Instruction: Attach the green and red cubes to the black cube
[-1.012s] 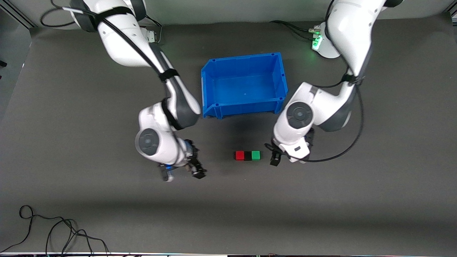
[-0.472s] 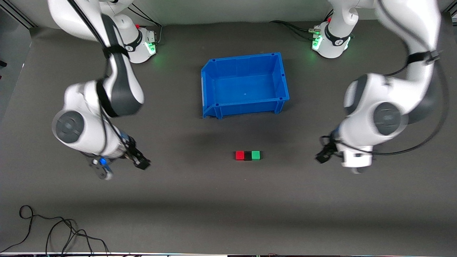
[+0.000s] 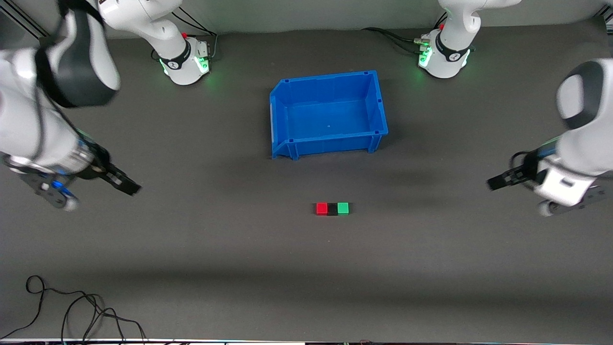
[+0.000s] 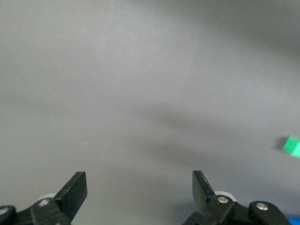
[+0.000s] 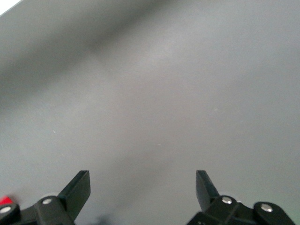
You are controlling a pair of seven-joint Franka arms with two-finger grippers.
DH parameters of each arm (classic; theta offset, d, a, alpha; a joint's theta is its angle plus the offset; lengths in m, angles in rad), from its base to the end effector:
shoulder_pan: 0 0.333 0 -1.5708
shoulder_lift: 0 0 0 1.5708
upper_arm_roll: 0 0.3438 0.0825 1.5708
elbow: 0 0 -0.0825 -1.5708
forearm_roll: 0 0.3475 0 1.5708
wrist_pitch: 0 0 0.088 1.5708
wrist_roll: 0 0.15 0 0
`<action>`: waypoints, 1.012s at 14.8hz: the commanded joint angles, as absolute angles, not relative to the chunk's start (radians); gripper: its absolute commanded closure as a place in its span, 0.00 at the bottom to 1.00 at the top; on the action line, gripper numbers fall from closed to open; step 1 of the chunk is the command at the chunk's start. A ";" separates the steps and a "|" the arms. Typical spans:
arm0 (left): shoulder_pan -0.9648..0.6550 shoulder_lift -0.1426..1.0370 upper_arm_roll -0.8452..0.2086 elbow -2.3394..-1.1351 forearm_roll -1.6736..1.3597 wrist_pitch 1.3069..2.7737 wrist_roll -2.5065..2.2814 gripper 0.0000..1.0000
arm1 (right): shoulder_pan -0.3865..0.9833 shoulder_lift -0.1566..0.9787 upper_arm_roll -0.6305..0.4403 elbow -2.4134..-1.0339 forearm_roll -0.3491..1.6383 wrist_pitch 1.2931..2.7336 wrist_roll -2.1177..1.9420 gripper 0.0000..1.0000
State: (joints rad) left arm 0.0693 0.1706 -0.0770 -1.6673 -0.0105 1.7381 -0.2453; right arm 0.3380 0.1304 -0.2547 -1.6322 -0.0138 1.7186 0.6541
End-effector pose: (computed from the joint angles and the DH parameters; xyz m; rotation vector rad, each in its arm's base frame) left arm 0.5692 -0.0031 0.4879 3.1044 0.3748 -0.1588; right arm 0.5614 0.0525 0.5265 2.9607 -0.8627 -0.0315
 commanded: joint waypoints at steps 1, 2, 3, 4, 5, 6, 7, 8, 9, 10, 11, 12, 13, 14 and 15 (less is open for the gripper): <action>0.156 0.106 -0.084 -1.706 -0.011 1.703 -0.080 0.00 | 0.125 0.048 -0.080 -1.680 -0.044 1.704 0.472 0.00; 0.163 0.098 -0.084 -1.695 -0.009 1.688 -0.030 0.00 | 0.062 0.040 -0.037 -1.680 -0.044 1.704 0.413 0.00; 0.163 0.097 -0.084 -1.690 -0.005 1.681 -0.003 0.00 | 0.005 0.037 -0.002 -1.678 -0.044 1.704 0.359 0.00; 0.161 0.097 -0.086 -1.672 -0.003 1.681 0.001 0.00 | -0.038 0.035 0.030 -1.675 -0.044 1.704 0.307 0.00; 0.153 0.100 -0.089 -1.649 -0.002 1.683 0.005 0.00 | -0.060 0.035 0.041 -1.668 -0.044 1.704 0.257 0.00; 0.144 0.109 -0.092 -1.622 -0.002 1.681 -0.001 0.00 | -0.063 0.032 0.040 -1.658 -0.044 1.706 0.212 0.00; 0.131 0.121 -0.094 -1.594 -0.003 1.683 -0.015 0.00 | -0.061 0.028 0.032 -1.646 -0.044 1.706 0.166 0.00; 0.117 0.150 -0.092 -1.550 -0.003 1.677 -0.017 0.00 | -0.061 0.028 0.026 -1.632 -0.044 1.706 0.114 0.00; 0.109 0.175 -0.092 -1.516 -0.003 1.668 -0.015 0.00 | -0.061 0.028 0.022 -1.620 -0.043 1.704 0.066 0.00; 0.110 0.184 -0.092 -1.500 -0.006 1.652 0.006 0.00 | -0.060 0.026 0.008 -1.617 -0.043 1.704 0.036 0.00; 0.112 0.176 -0.092 -1.505 -0.005 1.640 0.012 0.00 | -0.058 0.025 0.002 -1.617 -0.041 1.704 0.022 0.00; 0.106 0.170 -0.092 -1.514 0.005 1.632 0.038 0.00 | -0.058 0.022 0.000 -1.617 -0.043 1.704 0.014 0.00; 0.085 0.154 -0.092 -1.538 0.040 1.637 0.064 0.00 | -0.052 0.017 -0.002 -1.618 -0.041 1.704 0.005 0.00; 0.075 0.129 -0.094 -1.574 0.085 1.656 0.070 0.00 | -0.038 0.014 -0.029 -1.620 -0.041 1.703 0.005 0.00; 0.075 0.106 -0.092 -1.606 0.092 1.684 0.104 0.00 | -0.006 0.011 -0.060 -1.620 -0.040 1.703 0.005 0.00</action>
